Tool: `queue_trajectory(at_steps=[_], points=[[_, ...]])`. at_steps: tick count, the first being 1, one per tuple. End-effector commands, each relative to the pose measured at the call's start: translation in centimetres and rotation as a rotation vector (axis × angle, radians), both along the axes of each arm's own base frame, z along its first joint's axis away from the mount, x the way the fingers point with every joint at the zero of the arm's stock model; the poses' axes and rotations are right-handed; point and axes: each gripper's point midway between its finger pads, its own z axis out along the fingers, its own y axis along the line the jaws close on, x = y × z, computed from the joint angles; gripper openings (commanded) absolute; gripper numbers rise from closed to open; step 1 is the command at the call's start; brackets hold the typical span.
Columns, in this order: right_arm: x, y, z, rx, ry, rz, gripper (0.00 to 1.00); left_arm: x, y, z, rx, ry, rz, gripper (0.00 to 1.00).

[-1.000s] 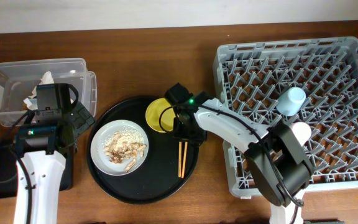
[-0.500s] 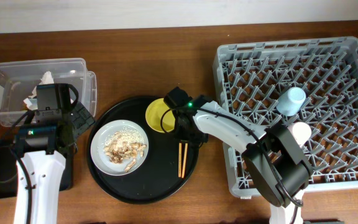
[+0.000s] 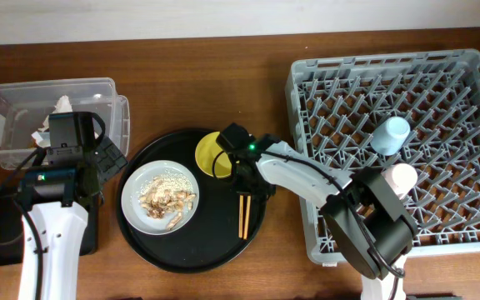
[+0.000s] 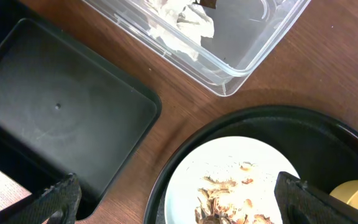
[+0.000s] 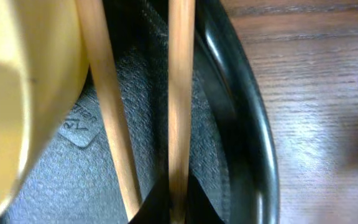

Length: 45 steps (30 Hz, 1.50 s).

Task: Sort waste into correct bins and load items into the dishwasher rack
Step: 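Carry the chopstick to the rack and insert it between the tines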

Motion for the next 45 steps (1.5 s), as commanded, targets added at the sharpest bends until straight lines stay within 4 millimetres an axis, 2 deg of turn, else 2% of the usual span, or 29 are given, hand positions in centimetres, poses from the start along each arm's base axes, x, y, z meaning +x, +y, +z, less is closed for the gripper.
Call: queue_trajectory(at_steps=[1, 4, 7, 8, 9, 11, 13, 15, 18, 21, 25, 32, 33, 34, 37, 38, 42, 45], points=[[1.9, -1.4, 3.2, -0.008, -0.031, -0.034, 0.04, 0.0, 0.1, 0.6, -0.001, -0.02, 0.009, 0.99], [3.4, -2.8, 6.2, -0.007, -0.043, -0.026, 0.04, 0.0, 0.1, 0.6, -0.001, -0.02, 0.009, 0.99], [6.1, -6.0, 11.7, 0.002, -0.108, 0.067, 0.04, 0.0, 0.1, 0.6, -0.001, -0.02, 0.009, 0.99], [7.3, -7.8, 14.0, -0.002, -0.143, 0.127, 0.04, 0.0, 0.1, 0.6, -0.001, -0.02, 0.009, 0.99], [8.0, -9.0, 15.2, -0.006, -0.162, 0.151, 0.04, 0.0, 0.1, 0.6, -0.001, -0.02, 0.009, 0.99], [9.2, -12.0, 17.3, -0.022, -0.187, 0.182, 0.04, 0.0, 0.1, 0.6, -0.001, -0.02, 0.009, 0.99], [10.0, -15.1, 18.2, -0.044, -0.198, 0.221, 0.04, 0.0, 0.1, 0.6, -0.001, -0.02, 0.009, 0.99], [10.2, -18.0, 18.0, -0.067, -0.184, 0.26, 0.04, 0.0, 0.1, 0.6, -0.001, -0.02, 0.009, 0.99], [10.4, -21.3, 17.4, -0.08, -0.165, 0.229, 0.04, 0.0, 0.1, 0.6, -0.001, -0.02, 0.009, 0.99], [11.2, -23.8, 16.9, -0.092, -0.183, 0.21, 0.04, 0.0, 0.1, 0.6, -0.001, -0.02, 0.009, 0.99], [12.1, -26.0, 15.8, -0.104, -0.21, 0.181, 0.04, 0.0, 0.1, 0.6, -0.001, -0.02, 0.009, 0.99], [12.4, -26.4, 13.1, -0.111, -0.2, 0.232, 0.04, 0.0, 0.1, 0.6, -0.001, -0.02, 0.009, 0.99], [12.3, -26.4, 12.8, -0.111, -0.198, 0.231, 0.08, 0.0, 0.1, 0.6, -0.001, -0.02, 0.009, 0.99], [12.2, -26.4, 12.6, -0.11, -0.193, 0.231, 0.15, 0.0, 0.1, 0.6, -0.001, -0.02, 0.009, 0.99], [11.9, -26.4, 12.2, -0.107, -0.18, 0.225, 0.52, 0.0, 0.1, 0.6, -0.001, -0.02, 0.009, 0.99], [11.9, -26.4, 12.2, -0.105, -0.177, 0.212, 0.58, 0.0, 0.1, 0.6, -0.001, -0.02, 0.009, 0.99], [11.1, -26.2, 12.6, -0.084, -0.148, 0.132, 0.57, 0.0, 0.1, 0.6, -0.001, -0.02, 0.009, 0.99], [10.5, -25.7, 13.6, -0.057, -0.138, 0.092, 0.55, 0.0, 0.1, 0.6, -0.001, -0.02, 0.009, 0.99]])
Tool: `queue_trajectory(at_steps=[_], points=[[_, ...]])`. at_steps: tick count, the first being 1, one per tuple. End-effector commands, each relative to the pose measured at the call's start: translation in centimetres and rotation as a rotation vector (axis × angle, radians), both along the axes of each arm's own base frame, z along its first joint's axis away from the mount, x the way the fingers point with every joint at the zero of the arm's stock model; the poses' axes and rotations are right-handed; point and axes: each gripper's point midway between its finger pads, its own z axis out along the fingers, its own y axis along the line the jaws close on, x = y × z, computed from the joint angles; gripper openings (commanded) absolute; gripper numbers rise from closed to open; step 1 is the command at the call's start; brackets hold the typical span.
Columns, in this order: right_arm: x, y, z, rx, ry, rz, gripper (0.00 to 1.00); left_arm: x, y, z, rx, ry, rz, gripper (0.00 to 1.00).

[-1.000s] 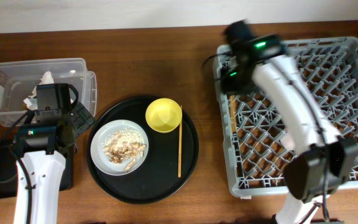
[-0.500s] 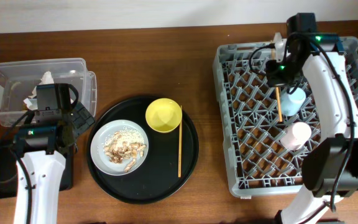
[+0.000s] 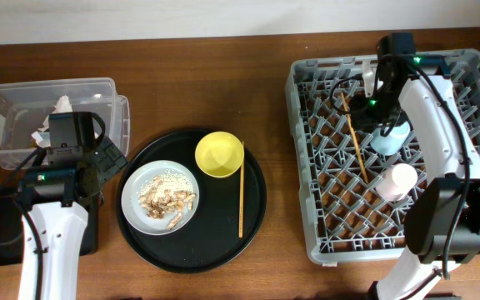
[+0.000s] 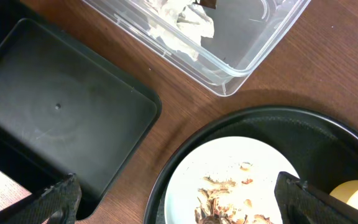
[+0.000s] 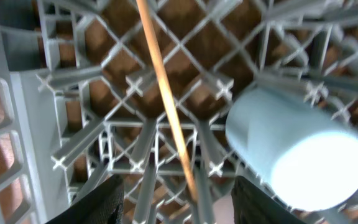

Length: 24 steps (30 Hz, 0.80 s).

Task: Sort waste into correct bins and load items into the dishwasher rack

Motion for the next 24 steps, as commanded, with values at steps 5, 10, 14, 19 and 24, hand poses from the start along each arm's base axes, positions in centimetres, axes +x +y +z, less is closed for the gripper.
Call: queue_trajectory(at_steps=[5, 10, 14, 19, 24], points=[[-0.7, 1.6, 4.9, 0.104, -0.087, -0.106, 0.57, 0.0, 0.1, 0.6, -0.001, -0.02, 0.009, 0.99], [1.0, 2.1, 5.8, 0.133, -0.171, -0.094, 0.4, 0.0, 0.1, 0.6, -0.001, -0.02, 0.009, 0.99], [4.3, 2.1, 3.8, 0.147, -0.217, -0.102, 0.04, 0.0, 0.1, 0.6, -0.001, -0.02, 0.009, 0.99], [7.8, 2.0, -0.4, 0.149, -0.228, -0.101, 0.04, 0.0, 0.1, 0.6, -0.001, -0.02, 0.009, 0.99], [9.4, 2.0, -4.0, 0.153, -0.209, -0.101, 0.04, 0.0, 0.1, 0.6, -0.001, -0.02, 0.009, 0.99]])
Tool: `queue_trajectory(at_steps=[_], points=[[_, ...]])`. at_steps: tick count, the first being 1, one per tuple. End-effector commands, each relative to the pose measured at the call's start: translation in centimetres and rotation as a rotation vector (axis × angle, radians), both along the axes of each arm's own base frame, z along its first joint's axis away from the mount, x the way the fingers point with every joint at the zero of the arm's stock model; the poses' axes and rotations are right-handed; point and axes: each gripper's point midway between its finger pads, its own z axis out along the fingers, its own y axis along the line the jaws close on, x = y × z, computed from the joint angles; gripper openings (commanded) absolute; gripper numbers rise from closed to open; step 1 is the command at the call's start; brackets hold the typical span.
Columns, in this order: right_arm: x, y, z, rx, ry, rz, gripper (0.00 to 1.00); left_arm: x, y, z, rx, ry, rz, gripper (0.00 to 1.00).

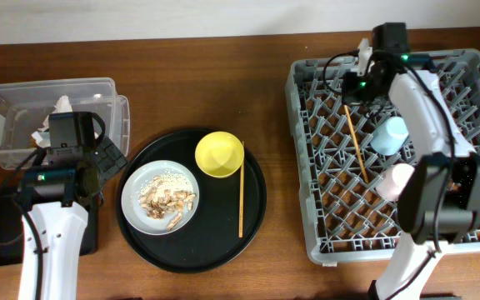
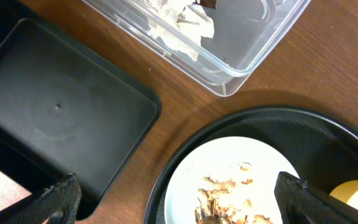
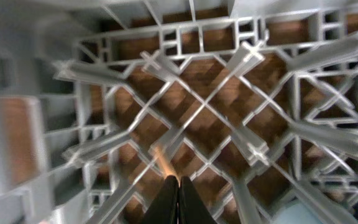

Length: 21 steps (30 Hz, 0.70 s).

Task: Sort waste into correct bins and load items into the dishwasher rack

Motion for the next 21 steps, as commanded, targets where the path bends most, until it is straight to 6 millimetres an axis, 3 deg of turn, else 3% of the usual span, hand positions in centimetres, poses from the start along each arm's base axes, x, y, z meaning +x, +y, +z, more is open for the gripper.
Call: queue_trajectory(at_steps=[1, 8, 10, 14, 17, 21], points=[[0.7, 0.4, -1.7, 0.017, 0.018, 0.001, 0.04, 0.1, 0.1, 0.7, 0.0, -0.022, 0.009, 0.99], [1.2, -0.2, -1.8, -0.01, 0.006, -0.02, 0.04, 0.1, 0.1, 0.7, 0.0, -0.022, 0.009, 0.99], [1.3, -0.2, -0.3, 0.002, -0.01, -0.046, 0.04, 0.0, 0.1, 0.6, -0.001, -0.021, 0.009, 0.99], [1.3, 0.3, 4.9, 0.009, -0.097, -0.045, 0.04, 0.1, 0.1, 0.7, 0.0, -0.022, 0.009, 0.99], [1.0, 1.3, 7.1, 0.01, -0.139, -0.026, 0.04, 0.1, 0.1, 0.6, 0.0, -0.021, 0.009, 0.99], [0.2, 2.6, 5.5, 0.009, -0.076, 0.003, 0.04, 0.1, 0.1, 0.7, 0.0, -0.022, 0.009, 0.99]])
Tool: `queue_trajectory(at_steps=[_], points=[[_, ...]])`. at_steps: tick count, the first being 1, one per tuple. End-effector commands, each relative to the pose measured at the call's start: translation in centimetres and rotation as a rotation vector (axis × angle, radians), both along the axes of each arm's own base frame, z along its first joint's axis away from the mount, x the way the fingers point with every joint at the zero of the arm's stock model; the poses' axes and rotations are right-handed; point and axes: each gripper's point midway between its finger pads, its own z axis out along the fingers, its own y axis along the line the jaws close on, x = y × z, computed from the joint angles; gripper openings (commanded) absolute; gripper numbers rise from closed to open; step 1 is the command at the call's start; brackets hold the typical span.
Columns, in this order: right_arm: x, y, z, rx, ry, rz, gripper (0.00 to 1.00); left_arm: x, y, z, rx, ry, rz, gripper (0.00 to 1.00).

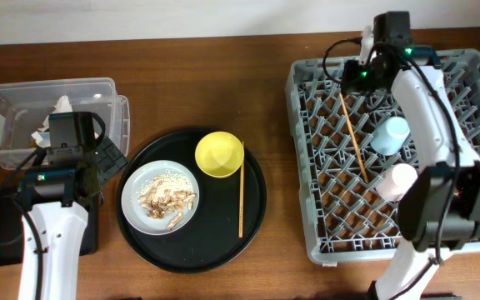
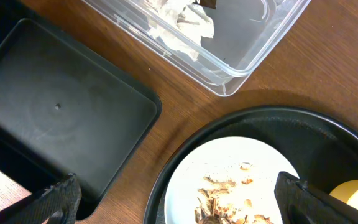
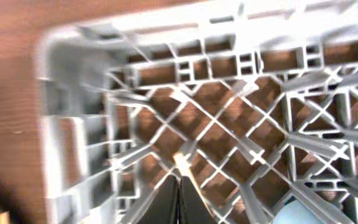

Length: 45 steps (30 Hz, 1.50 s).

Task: Sort waste into correct bins and load items into the dishwasher rack

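One wooden chopstick (image 1: 352, 137) lies slanted in the grey dishwasher rack (image 1: 300, 125); its far tip (image 3: 180, 163) shows just beyond my right gripper (image 3: 179, 182), which is shut with nothing seen between its fingers, above the rack's far left corner (image 1: 365, 73). The second chopstick (image 1: 241, 190) lies on the round black tray (image 1: 215, 242) beside a yellow bowl (image 1: 218, 154) and a white plate (image 1: 160, 196) of food scraps. My left gripper (image 2: 179, 205) hangs open over the plate's left edge (image 2: 229, 168), holding nothing.
A blue cup (image 1: 390, 135) and a white cup (image 1: 398, 179) lie in the rack. A clear bin (image 1: 44, 112) with crumpled paper (image 2: 185, 25) stands at the far left, and a black bin (image 2: 55, 118) sits nearer, under my left arm.
My right gripper has shifted slightly toward the rack's far left corner and stays shut. The chopstick in the rack has barely moved. The left arm and tray items are unchanged.
My right gripper was down at two chopsticks on the black tray beside the yellow bowl. Then it stood open over the rack with one chopstick lying in the rack and one left on the tray. Then it was shut near that chopstick's far end, and remains there.
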Motion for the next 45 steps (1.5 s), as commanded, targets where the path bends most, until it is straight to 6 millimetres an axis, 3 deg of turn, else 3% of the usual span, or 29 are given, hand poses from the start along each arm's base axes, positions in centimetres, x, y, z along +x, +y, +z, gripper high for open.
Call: queue_trajectory(at_steps=[1, 5, 8, 12, 18, 25, 30, 37, 45], points=[[-0.5, 1.4, -0.6, -0.007, 0.034, 0.025, 0.04, 0.0, 0.1, 0.6, -0.001, -0.02, 0.009, 0.99], [-0.8, 1.6, -3.6, -0.015, 0.101, 0.027, 0.04, 0.0, 0.1, 0.6, -0.001, -0.021, 0.009, 0.99], [-0.8, 0.3, -5.2, -0.078, 0.135, -0.009, 0.04, 0.0, 0.1, 0.6, -0.001, -0.021, 0.009, 0.99], [-0.7, -1.0, -5.2, -0.127, 0.134, -0.038, 0.04, 0.0, 0.1, 0.6, -0.001, -0.02, 0.009, 0.99], [-0.8, -0.9, -5.5, -0.125, 0.139, -0.036, 0.04, 0.0, 0.1, 0.6, -0.001, -0.02, 0.009, 0.99], [-0.4, 3.9, -4.4, 0.086, 0.084, 0.179, 0.04, 0.0, 0.1, 0.6, -0.001, -0.021, 0.009, 0.99], [-0.2, 1.9, -5.1, -0.018, 0.093, 0.136, 0.04, 0.0, 0.1, 0.6, -0.001, -0.021, 0.009, 0.99], [0.2, 1.2, -7.3, -0.057, 0.121, 0.118, 0.04, 0.0, 0.1, 0.6, -0.001, -0.02, 0.009, 0.99], [0.4, -0.7, -7.3, -0.155, 0.124, 0.071, 0.04, 0.0, 0.1, 0.6, -0.001, -0.02, 0.009, 0.99]])
